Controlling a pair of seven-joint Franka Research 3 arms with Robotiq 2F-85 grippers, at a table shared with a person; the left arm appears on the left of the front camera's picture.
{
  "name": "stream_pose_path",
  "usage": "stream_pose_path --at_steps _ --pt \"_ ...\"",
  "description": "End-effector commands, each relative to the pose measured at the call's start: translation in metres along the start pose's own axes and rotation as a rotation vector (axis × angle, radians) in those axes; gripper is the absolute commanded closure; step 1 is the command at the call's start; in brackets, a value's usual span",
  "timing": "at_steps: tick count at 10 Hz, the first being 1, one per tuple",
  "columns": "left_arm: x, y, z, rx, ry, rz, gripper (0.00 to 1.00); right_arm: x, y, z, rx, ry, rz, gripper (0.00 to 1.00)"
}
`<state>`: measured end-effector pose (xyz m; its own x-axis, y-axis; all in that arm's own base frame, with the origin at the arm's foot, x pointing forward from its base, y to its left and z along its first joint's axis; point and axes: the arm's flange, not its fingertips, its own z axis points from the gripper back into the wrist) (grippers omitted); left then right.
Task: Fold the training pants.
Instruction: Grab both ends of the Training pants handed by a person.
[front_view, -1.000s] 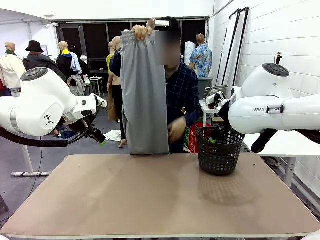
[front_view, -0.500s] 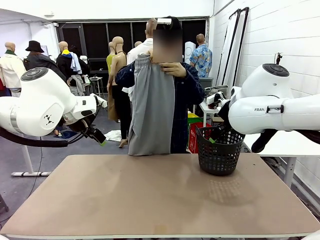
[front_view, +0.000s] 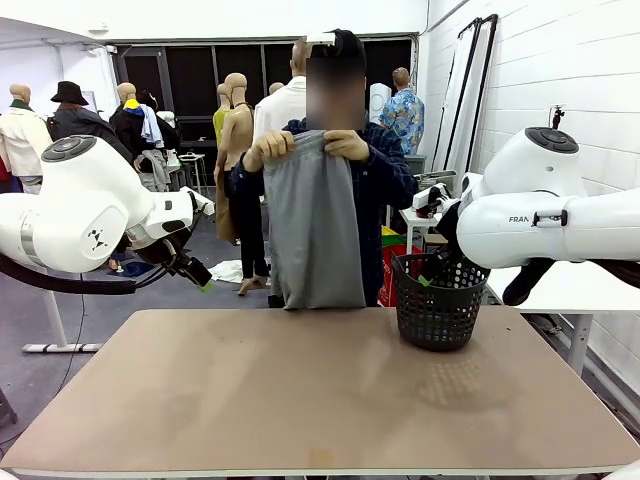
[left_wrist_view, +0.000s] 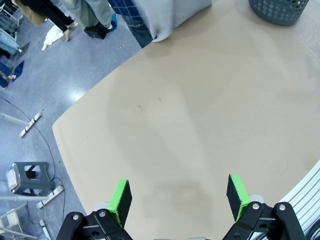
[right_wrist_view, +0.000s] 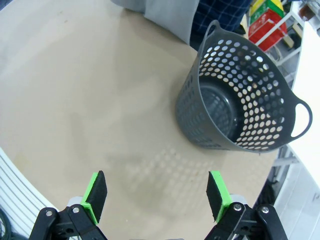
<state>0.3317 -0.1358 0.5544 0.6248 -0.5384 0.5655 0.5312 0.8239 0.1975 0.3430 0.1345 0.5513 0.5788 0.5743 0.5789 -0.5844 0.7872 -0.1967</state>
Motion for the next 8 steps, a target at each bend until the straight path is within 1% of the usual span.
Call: stream_pose_path --at_steps 1,8 --pt "0.0001 -0.0002 -0.0003 0.0 0.0 -0.003 0.0 -0.0006 -0.001 -0.0005 -0.001 -0.005 0.007 0.0" --pt "0.0001 -0.0002 -0.0003 0.0 0.0 -0.003 0.0 -0.0006 -0.001 -0.0005 -0.001 -0.005 0.007 0.0"
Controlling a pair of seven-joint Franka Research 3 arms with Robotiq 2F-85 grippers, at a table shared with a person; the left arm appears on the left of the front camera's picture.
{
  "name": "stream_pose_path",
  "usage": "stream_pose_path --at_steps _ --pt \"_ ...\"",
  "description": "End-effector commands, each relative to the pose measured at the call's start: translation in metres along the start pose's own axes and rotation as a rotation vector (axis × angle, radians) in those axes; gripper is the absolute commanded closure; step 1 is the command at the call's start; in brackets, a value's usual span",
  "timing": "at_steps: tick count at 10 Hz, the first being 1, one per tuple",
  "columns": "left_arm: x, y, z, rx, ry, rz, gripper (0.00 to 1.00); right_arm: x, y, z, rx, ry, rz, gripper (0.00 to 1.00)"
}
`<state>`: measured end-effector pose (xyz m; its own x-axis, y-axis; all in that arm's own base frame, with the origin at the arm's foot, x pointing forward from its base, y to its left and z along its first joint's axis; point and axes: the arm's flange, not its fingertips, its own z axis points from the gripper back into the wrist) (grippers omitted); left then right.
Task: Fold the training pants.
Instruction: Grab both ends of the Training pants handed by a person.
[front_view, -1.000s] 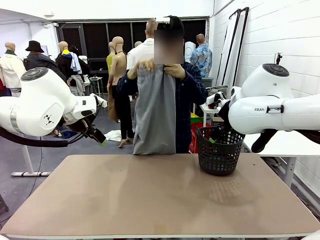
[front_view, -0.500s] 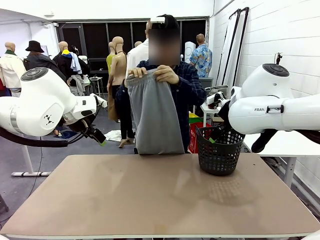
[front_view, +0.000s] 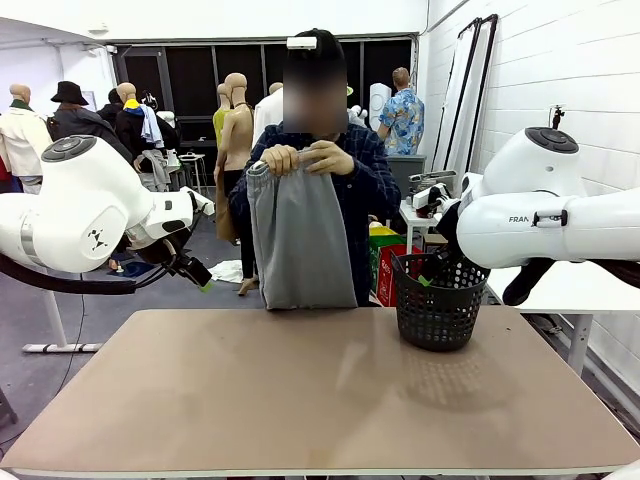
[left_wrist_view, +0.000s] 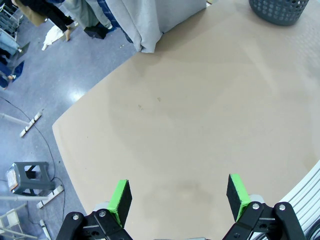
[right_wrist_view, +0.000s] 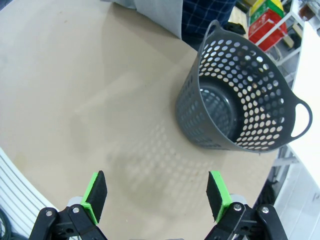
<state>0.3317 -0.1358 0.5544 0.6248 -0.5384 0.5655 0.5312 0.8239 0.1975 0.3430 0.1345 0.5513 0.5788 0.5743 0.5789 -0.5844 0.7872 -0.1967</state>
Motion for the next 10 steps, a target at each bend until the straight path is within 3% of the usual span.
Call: stream_pose_path --at_steps 1,10 --pt "0.0001 -0.0002 -0.0003 0.0 0.0 -0.003 0.0 -0.0006 -0.001 -0.0004 -0.001 -0.005 0.007 0.0" --pt "0.0001 -0.0002 -0.0003 0.0 0.0 -0.003 0.0 -0.0006 -0.001 -0.0004 -0.001 -0.005 0.007 0.0"
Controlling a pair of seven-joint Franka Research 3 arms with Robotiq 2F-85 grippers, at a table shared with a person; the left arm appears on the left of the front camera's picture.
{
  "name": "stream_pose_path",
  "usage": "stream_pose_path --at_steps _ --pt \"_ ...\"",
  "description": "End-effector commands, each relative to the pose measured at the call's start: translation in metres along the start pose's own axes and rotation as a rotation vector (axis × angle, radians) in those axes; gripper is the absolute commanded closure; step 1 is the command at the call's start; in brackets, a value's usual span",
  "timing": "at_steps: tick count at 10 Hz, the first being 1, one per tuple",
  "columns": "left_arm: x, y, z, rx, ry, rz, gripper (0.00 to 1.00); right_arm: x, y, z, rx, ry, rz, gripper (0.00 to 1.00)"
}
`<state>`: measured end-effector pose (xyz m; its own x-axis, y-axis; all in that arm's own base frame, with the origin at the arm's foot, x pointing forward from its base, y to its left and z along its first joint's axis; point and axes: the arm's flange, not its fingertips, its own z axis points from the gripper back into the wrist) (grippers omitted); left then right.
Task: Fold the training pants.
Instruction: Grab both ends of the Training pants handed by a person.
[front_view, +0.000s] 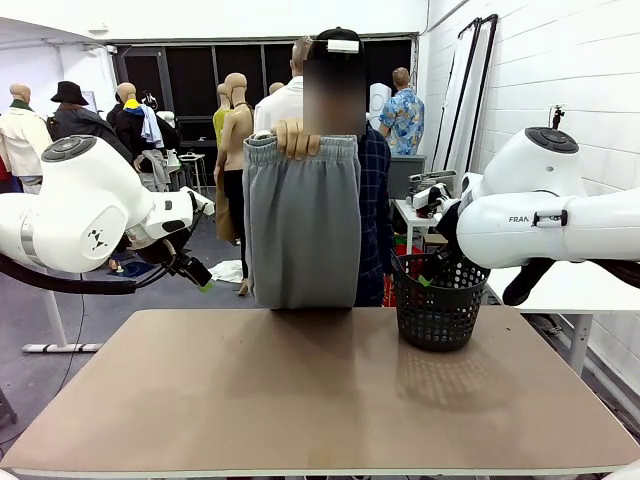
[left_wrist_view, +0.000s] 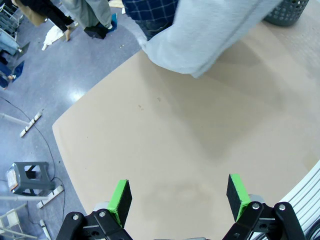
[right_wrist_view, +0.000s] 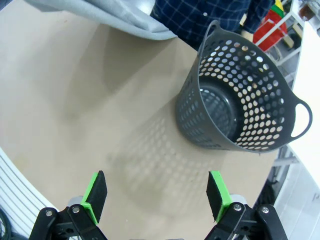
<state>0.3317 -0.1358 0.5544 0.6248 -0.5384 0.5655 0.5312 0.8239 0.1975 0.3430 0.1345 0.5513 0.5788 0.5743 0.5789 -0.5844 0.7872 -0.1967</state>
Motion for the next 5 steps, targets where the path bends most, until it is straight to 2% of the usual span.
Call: stream_pose_path --at_steps 1,5 --pt "0.0001 -0.0002 -0.0003 0.0 0.0 -0.003 0.0 -0.0006 -0.001 -0.0004 -0.001 -0.005 0.006 0.0" --pt "0.0001 -0.0002 -0.0003 0.0 0.0 -0.003 0.0 -0.0006 -0.001 -0.0004 -0.001 -0.005 0.006 0.0"
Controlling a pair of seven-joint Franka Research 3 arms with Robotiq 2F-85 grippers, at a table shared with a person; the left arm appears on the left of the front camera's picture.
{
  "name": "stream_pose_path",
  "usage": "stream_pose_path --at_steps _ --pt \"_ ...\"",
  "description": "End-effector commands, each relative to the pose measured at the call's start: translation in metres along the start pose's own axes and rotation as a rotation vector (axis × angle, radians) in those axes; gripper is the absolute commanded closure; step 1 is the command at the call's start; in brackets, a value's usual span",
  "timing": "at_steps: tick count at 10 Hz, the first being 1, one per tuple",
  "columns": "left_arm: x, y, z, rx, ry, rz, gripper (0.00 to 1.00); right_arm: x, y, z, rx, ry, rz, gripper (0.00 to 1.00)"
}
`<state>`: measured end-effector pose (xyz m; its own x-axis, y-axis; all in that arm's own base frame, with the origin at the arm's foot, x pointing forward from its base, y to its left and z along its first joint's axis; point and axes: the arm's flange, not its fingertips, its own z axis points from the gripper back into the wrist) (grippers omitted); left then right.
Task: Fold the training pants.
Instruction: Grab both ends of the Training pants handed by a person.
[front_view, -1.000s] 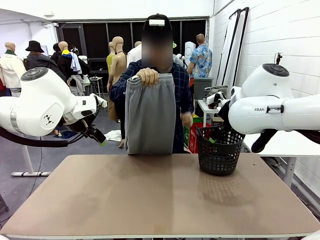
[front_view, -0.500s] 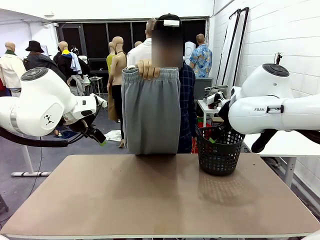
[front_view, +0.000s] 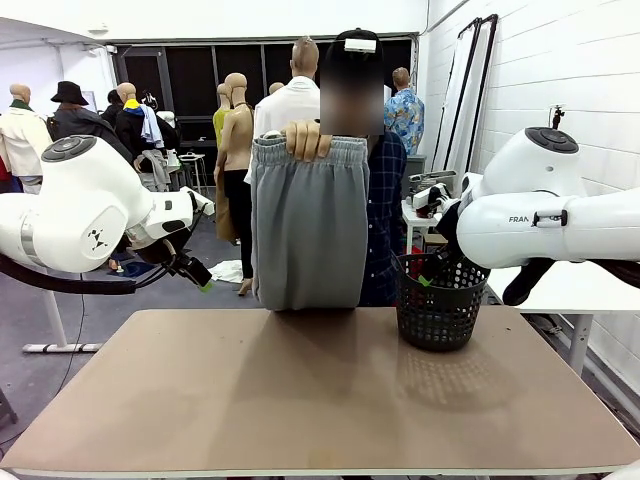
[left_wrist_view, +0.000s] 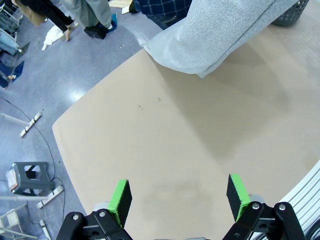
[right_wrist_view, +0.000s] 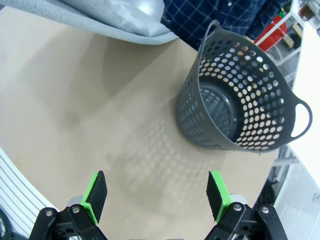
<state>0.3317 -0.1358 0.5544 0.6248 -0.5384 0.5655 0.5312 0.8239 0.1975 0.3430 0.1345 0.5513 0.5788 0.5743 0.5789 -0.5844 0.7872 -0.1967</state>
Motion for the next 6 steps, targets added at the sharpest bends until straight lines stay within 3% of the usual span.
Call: stream_pose_path --at_steps 1,6 --pt "0.0001 -0.0002 -0.0003 0.0 0.0 -0.003 0.0 -0.0006 -0.001 -0.0004 -0.001 -0.005 0.006 0.0" --pt "0.0 0.0 0.0 0.0 0.0 0.0 0.0 0.0 0.0 0.0 0.0 0.0 0.0 0.0"
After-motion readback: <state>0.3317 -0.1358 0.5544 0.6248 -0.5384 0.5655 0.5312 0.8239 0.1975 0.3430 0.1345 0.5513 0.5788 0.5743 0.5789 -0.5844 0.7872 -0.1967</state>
